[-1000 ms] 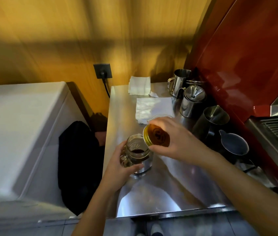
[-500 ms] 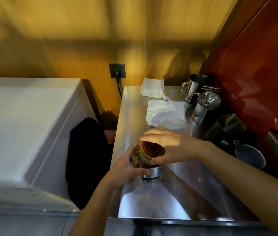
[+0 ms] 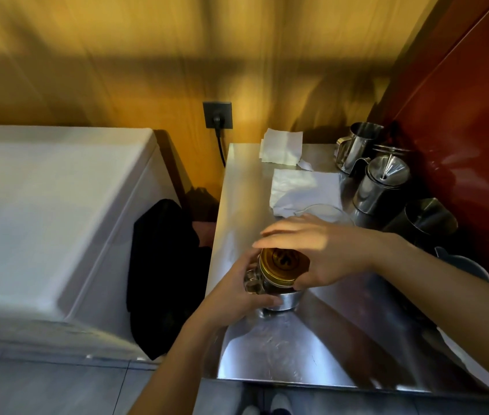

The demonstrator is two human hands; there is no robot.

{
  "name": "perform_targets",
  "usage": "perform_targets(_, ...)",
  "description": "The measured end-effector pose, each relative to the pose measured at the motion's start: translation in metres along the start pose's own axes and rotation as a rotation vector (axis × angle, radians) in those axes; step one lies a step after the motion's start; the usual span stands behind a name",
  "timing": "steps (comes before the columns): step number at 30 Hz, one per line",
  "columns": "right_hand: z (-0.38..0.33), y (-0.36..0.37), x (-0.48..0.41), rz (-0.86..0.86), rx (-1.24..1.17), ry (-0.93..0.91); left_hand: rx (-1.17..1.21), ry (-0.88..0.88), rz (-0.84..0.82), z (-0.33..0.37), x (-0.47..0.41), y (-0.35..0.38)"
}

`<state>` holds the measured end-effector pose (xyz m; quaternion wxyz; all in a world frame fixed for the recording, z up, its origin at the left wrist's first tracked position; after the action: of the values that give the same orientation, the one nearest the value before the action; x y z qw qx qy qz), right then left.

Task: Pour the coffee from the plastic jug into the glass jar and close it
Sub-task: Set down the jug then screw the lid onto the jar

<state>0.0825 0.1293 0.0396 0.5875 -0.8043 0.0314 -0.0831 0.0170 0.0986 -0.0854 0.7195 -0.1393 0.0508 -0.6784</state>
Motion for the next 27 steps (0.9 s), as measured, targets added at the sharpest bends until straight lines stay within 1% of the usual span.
perform_targets(3,-0.004,0.000,-0.005,-0.025,-0.033,-0.003,-0.016,-0.025,0.009,-0.003,0.000,-0.001)
perform_targets(6,-0.001,0.002,-0.006,-0.042,-0.029,0.045,-0.020,-0.010,0.016,-0.002,0.000,-0.003)
perform_targets(9,0.003,-0.002,-0.002,0.043,0.151,0.151,-0.009,0.003,0.028,0.002,0.003,-0.003)
perform_targets(11,0.008,-0.004,0.000,0.060,0.301,0.229,-0.007,0.014,0.030,0.003,0.004,-0.003)
perform_targets(12,0.008,-0.004,0.001,0.060,0.324,0.233,-0.007,0.019,0.032,0.004,0.005,-0.003)
perform_targets(13,0.007,-0.004,0.000,0.054,0.300,0.214,-0.007,0.023,0.036,0.004,0.005,-0.004)
perform_targets(16,-0.001,0.001,-0.001,-0.023,0.118,0.091,-0.014,0.036,0.040,0.004,0.005,-0.004)
perform_targets(18,-0.006,0.000,-0.001,0.004,0.137,0.064,-0.017,0.041,0.030,0.005,0.005,-0.003)
perform_targets(21,0.000,-0.006,0.000,0.087,0.296,0.214,-0.001,0.044,0.026,0.005,0.006,-0.004)
perform_targets(23,0.006,-0.006,0.001,0.084,0.306,0.276,0.012,0.056,0.033,0.007,0.006,-0.004)
perform_targets(24,0.004,-0.005,0.000,0.069,0.269,0.252,0.014,0.060,0.040,0.007,0.007,-0.004)
perform_targets(27,-0.008,0.003,-0.002,-0.005,0.179,0.101,-0.003,0.062,0.043,0.008,0.007,-0.004)
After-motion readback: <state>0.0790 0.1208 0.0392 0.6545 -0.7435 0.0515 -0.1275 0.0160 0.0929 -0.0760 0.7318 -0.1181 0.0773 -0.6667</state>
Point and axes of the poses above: each hand's wrist, its own x-axis away from the middle knuckle, its own y-axis out of the palm, z = x × y, the point moved 10 cm from there along -x, towards the middle knuckle, and after that the axes turned 1 degree about x, right-handed, at the moved point
